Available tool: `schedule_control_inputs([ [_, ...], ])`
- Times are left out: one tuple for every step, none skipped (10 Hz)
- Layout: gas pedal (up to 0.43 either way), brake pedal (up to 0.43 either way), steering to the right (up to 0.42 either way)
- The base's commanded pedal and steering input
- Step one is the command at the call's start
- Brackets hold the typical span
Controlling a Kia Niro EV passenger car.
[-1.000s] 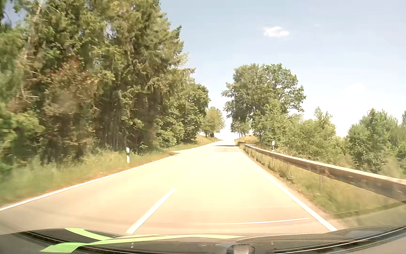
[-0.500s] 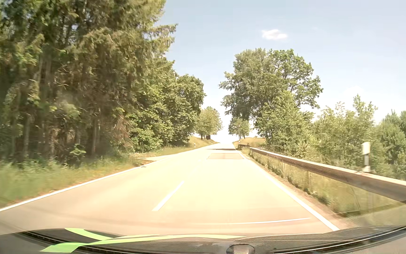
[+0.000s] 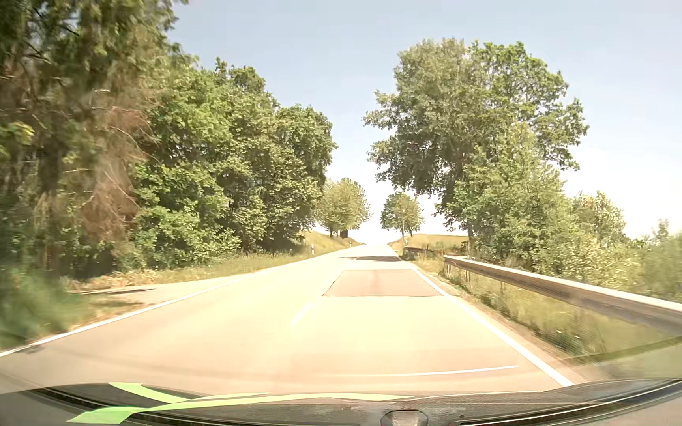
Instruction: Follow the waypoints while adhering to traffic rules and regulations
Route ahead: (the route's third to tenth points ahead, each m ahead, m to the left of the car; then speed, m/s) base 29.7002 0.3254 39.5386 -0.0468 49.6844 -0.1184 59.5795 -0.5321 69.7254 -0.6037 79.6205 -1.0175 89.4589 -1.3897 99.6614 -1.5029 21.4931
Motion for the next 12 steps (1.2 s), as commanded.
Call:
schedule_control_inputs([
  [0.390,0.000,0.003],
  [0.390,0.000,0.004],
  [0.390,0.000,0.004],
  [0.390,0.000,0.004],
  [0.390,0.000,0.005],
  [0.398,0.000,0.005],
  [0.398,0.000,0.005],
  [0.398,0.000,0.005],
  [0.409,0.000,0.005],
  [0.409,0.000,0.005],
  [0.409,0.000,0.004],
  [0.409,0.000,0.003],
])
